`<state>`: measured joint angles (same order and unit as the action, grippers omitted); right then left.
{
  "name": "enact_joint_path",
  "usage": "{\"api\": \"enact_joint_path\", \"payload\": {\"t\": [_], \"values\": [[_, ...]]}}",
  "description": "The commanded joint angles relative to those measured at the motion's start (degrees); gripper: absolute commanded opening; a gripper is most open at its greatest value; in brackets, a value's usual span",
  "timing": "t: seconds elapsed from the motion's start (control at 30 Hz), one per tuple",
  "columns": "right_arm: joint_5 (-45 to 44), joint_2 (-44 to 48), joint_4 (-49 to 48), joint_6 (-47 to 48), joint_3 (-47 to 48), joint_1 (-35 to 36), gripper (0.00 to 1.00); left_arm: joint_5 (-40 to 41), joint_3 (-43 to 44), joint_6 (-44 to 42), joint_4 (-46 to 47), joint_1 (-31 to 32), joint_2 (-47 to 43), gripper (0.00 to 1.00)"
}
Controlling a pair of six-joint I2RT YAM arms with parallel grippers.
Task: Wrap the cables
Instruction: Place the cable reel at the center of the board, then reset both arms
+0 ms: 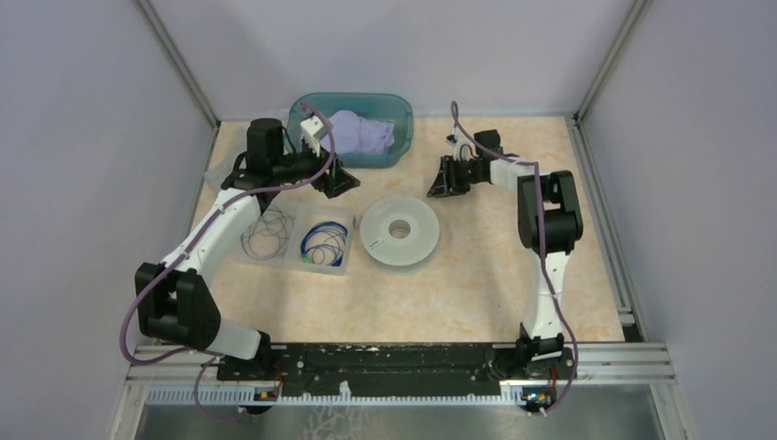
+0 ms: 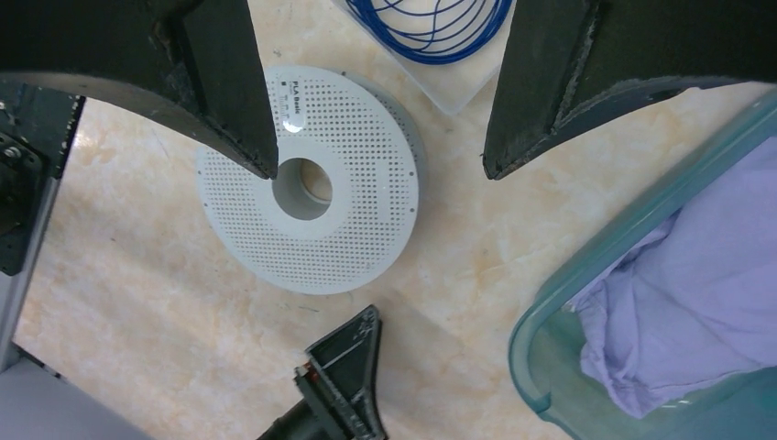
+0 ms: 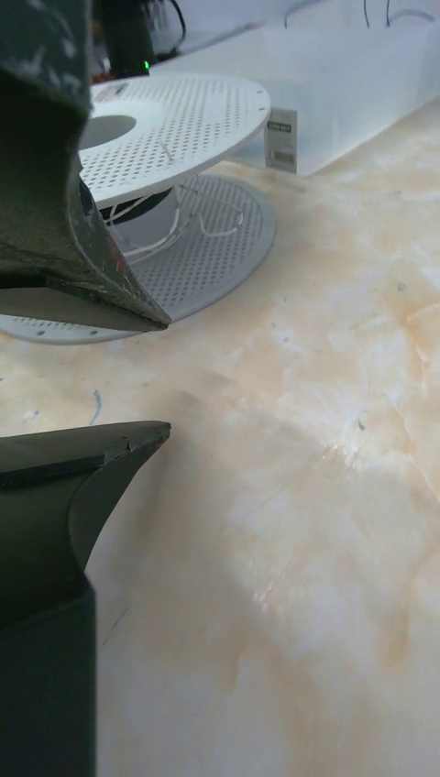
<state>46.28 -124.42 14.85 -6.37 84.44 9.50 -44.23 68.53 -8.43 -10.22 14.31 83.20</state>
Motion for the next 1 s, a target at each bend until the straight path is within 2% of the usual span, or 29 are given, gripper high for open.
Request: {"api": "enact_joint_path", "payload": {"t": [0.0, 0.17, 0.27, 0.33, 0.43, 0.6, 0.8, 0.97], "values": [[-8.5, 9.9, 2.0, 7.4, 0.9, -1.1, 0.44, 8.7, 2.1, -2.1, -0.5, -0.5, -2.5, 0.89], [-17.8, 19.6, 4.9, 12.8, -0.3, -1.1, 0.55, 20.3, 3.0, -2.0, -1.0, -0.9, -3.5, 0.94], [-24.0, 24.5, 8.1, 15.3, -0.1, -1.2, 0.67, 27.4, 2.8, -1.9, -0.2, -1.5, -4.6, 1.00], [-27.9, 27.9, 9.8, 16.4, -0.4, -1.1, 0.76, 32.7, 2.3, -1.9, 0.5, -1.9, -5.6, 1.00], [-33.1, 33.7, 12.3, 17.4, -0.6, -1.1, 0.97, 38.3, 1.3, -1.8, 2.0, -2.5, -7.7, 1.00], [-39.2, 40.6, 14.9, 17.1, -2.1, -1.1, 0.99, 43.6, -2.5, -1.6, 5.4, -4.0, -12.5, 1.00], [-42.7, 50.1, 11.2, 13.2, -9.2, -1.1, 0.99, 40.5, -5.8, -2.0, 5.2, -5.6, -17.6, 1.00], [-43.7, 53.7, 9.2, 13.4, -13.5, -1.1, 0.99, 37.3, -10.3, -1.1, 6.3, -7.0, -21.9, 1.00]]}}
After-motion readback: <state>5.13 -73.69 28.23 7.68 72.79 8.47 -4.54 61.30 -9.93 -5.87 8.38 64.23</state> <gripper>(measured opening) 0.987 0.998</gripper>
